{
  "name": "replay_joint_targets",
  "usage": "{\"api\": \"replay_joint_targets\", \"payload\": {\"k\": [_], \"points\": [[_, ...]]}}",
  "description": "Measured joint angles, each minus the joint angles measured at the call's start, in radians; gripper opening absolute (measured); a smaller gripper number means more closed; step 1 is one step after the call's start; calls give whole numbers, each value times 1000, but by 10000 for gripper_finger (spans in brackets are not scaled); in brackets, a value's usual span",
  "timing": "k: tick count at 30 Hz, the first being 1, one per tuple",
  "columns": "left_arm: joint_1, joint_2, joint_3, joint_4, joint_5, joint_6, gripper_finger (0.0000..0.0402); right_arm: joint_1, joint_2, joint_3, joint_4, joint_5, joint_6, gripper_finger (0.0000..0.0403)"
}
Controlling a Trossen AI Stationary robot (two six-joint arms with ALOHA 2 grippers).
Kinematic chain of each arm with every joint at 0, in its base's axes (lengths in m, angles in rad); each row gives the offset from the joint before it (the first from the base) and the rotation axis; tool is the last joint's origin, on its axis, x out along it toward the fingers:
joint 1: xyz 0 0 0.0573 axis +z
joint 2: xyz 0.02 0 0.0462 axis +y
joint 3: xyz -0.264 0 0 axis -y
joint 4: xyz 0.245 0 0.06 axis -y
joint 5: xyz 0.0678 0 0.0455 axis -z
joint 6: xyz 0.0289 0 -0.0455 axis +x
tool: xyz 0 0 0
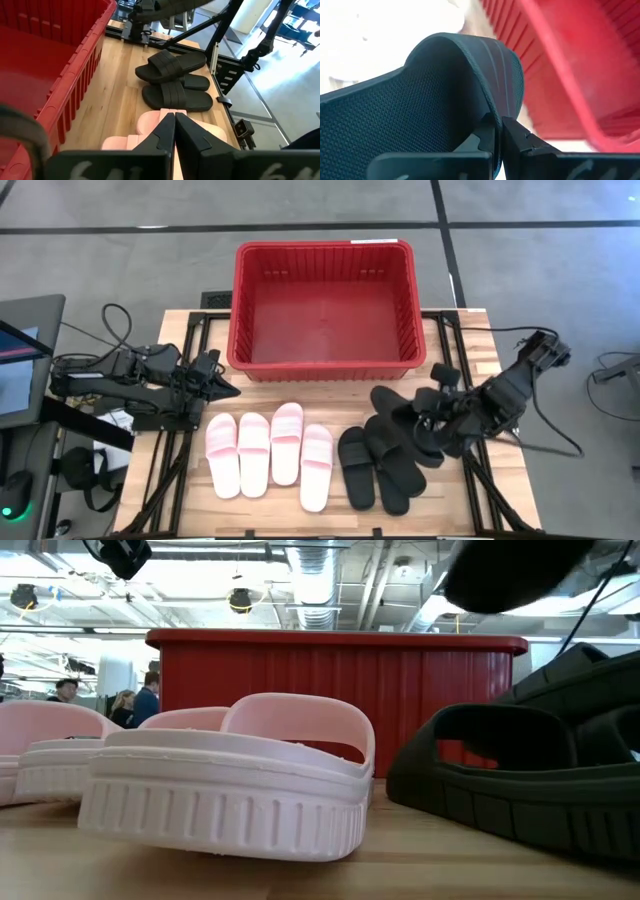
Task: Pick and place slides into bin
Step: Put the black slide into the red container
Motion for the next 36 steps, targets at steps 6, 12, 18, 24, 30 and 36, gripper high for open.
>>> {"api": "replay_joint_targets", "payload": {"k": [6, 12, 18, 24, 30, 36], "points": [[0, 0, 0, 0, -8, 0, 0, -125, 0, 77, -13, 22, -155, 1], [0, 0, 0, 0, -19, 14, 0, -276, 0, 126, -15, 15, -320, 1], [0, 0, 0, 0, -42, 16, 0, -405, 0, 164, 4, 2, -459, 1], [0, 0, 0, 0, -75, 16, 0, -549, 0, 175, 46, -20, -605, 1], [0, 0, 0, 1, -96, 16, 0, -738, 1, 175, 161, -90, -806, 1], [0, 0, 0, 10, -97, 15, 0, -917, 38, 176, 275, -174, -1020, 1]]}}
